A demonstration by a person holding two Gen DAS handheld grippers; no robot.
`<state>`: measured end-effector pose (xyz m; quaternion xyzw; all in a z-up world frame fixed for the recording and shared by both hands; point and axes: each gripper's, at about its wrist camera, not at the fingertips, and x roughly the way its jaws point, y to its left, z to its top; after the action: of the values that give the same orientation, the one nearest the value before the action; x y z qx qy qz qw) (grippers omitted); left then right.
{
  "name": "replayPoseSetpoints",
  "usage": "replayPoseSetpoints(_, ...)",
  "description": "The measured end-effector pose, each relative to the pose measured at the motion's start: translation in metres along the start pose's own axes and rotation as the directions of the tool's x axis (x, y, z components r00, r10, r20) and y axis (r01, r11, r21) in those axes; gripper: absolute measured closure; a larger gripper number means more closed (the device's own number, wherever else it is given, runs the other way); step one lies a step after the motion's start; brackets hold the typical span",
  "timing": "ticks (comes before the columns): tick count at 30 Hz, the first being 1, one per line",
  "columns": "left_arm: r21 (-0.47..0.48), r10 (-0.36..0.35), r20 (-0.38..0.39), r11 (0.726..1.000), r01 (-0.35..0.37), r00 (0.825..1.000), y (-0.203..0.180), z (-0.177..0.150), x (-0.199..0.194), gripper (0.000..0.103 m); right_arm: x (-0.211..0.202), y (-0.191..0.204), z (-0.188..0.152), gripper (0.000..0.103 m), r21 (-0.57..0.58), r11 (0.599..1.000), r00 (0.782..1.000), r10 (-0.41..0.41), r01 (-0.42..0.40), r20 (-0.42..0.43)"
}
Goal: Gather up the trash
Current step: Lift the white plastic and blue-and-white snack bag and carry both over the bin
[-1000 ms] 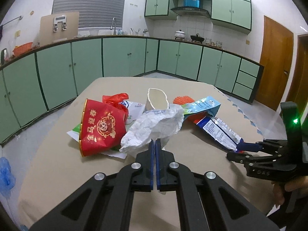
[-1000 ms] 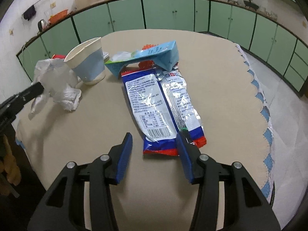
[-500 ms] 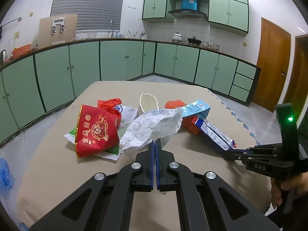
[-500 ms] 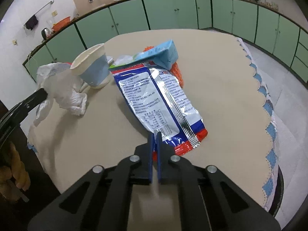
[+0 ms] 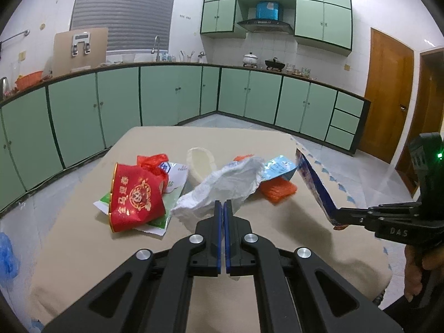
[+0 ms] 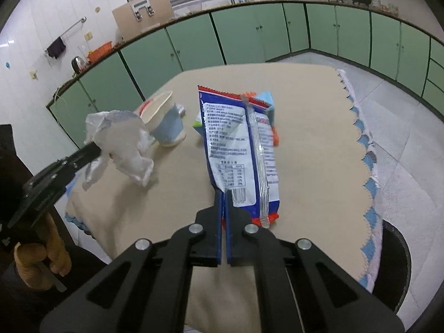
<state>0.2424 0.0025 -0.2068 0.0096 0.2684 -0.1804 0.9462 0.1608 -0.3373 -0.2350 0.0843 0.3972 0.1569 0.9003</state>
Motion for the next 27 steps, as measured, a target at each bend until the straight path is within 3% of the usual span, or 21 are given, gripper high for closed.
replayPoseSetpoints(8,0.025,-0.038,0.024,0.999,0.037,0.999,-0.020,0.011,-0.020,0.101,-0.048,-0.005,-0.007,0.102,0.018,1.000,0.999,-0.007,0.006,0.053)
replayPoseSetpoints(16,0.070,-0.129,0.023,0.989,0.127,0.991,-0.066,0.017,-0.030,0.101,-0.093,-0.046,-0.026,0.102,0.115,0.991,0.993,-0.079,0.069,0.085)
replayPoseSetpoints(22,0.119,-0.230,0.001,0.966,0.228,0.973,-0.119,0.020,-0.028,0.101,-0.125,-0.085,-0.055,0.102,0.205,0.970,0.984,-0.154,0.134,0.085)
replayPoseSetpoints(27,0.153,-0.337,-0.040,0.928,0.339,0.941,-0.171,0.021,-0.017,0.101,-0.142,-0.121,-0.086,0.102,0.304,0.938,0.978,-0.195,0.166,0.069)
